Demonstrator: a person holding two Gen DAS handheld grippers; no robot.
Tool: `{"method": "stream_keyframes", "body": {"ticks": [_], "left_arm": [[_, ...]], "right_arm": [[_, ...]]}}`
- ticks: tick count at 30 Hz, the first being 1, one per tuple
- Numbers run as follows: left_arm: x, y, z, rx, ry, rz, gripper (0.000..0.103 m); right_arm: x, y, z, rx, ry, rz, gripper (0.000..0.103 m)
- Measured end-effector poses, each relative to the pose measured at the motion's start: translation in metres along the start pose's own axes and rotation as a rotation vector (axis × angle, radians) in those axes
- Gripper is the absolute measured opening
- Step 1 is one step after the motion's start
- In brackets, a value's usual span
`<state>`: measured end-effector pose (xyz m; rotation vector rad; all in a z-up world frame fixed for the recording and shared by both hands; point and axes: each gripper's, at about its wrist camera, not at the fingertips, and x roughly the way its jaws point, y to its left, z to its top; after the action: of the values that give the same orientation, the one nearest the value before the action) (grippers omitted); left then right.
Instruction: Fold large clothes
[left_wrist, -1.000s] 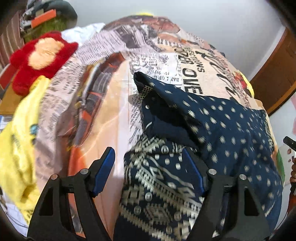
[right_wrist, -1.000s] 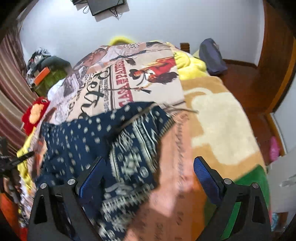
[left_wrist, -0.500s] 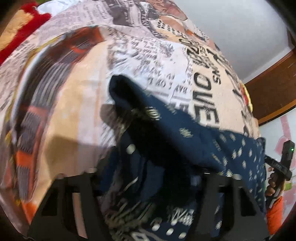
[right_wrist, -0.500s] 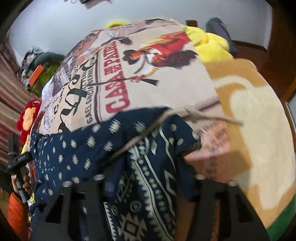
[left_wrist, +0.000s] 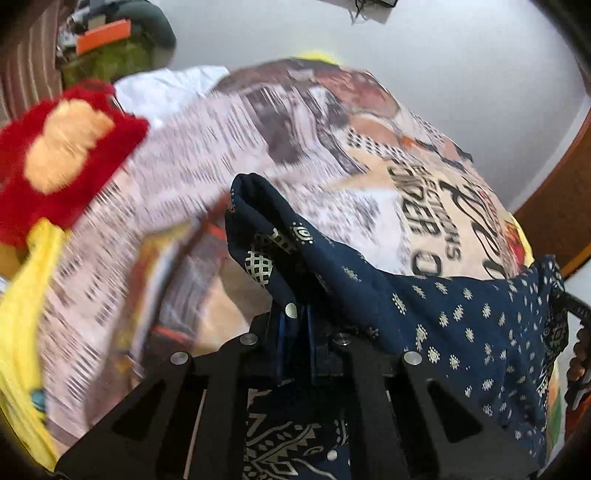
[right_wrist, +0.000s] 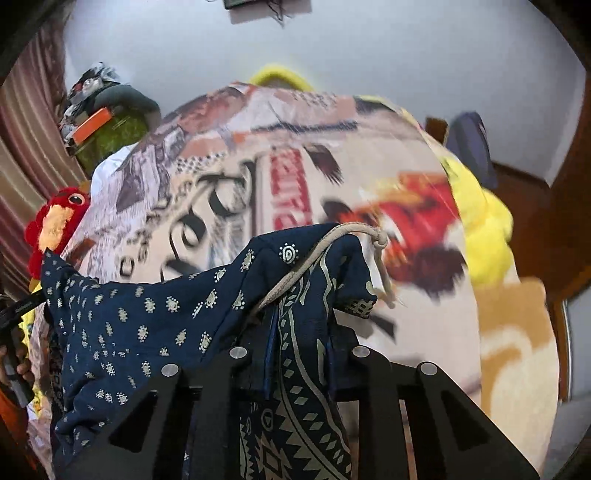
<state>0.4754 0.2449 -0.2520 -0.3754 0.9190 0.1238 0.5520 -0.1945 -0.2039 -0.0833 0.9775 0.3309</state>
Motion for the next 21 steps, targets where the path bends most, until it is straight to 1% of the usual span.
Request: {"method": "stream_keyframes", "body": {"ticks": [3, 5, 6, 7, 8, 9, 10, 11, 12, 13, 15, 18, 21], "left_arm": [[0.008, 0.010, 0.005, 0.004, -0.001, 0.038, 0.009], [0.026, 0.011, 0.012, 0.018, 0.019, 0.084, 0.009], [0.030, 0.011, 0.010, 0.021, 0.024, 0.090, 0.010], [0.042, 0.011, 0.010, 0.031, 0.044, 0.105, 0.010], [0.044, 0.010, 0.006, 0.035, 0.049, 0.111, 0.010], [0.050, 0.008, 0.004, 0.044, 0.059, 0.125, 0.010], [0.059, 0.006, 0.000, 0.063, 0.065, 0.149, 0.010], [0.061, 0.005, -0.001, 0.068, 0.064, 0.154, 0.011], [0.064, 0.003, -0.003, 0.080, 0.061, 0.164, 0.012], [0.065, 0.002, -0.005, 0.089, 0.056, 0.170, 0.012], [0.063, 0.001, -0.003, 0.094, 0.056, 0.169, 0.012], [0.056, 0.003, -0.004, 0.103, 0.072, 0.157, 0.012], [0.042, 0.001, -0.009, 0.121, 0.088, 0.172, 0.015]], "right_arm": [[0.013, 0.013, 0.014, -0.028, -0.018, -0.016, 0.019], [0.029, 0.020, 0.018, -0.062, -0.011, -0.060, 0.019], [0.036, 0.022, 0.018, -0.069, -0.002, -0.081, 0.019], [0.045, 0.021, 0.017, -0.072, 0.017, -0.098, 0.023], [0.050, 0.021, 0.015, -0.074, 0.026, -0.117, 0.030], [0.052, 0.020, 0.013, -0.081, 0.025, -0.173, 0.055], [0.052, 0.018, 0.010, -0.093, 0.007, -0.242, 0.086], [0.051, 0.016, 0.008, -0.112, -0.018, -0.303, 0.093], [0.050, 0.013, 0.006, -0.127, -0.030, -0.302, 0.093], [0.049, 0.008, 0.004, -0.128, -0.015, -0.266, 0.093], [0.044, 0.001, 0.001, -0.116, -0.005, -0.230, 0.093], [0.024, -0.001, -0.005, -0.117, -0.026, -0.240, 0.093], [-0.001, 0.001, -0.010, -0.110, -0.054, -0.218, 0.093]]}}
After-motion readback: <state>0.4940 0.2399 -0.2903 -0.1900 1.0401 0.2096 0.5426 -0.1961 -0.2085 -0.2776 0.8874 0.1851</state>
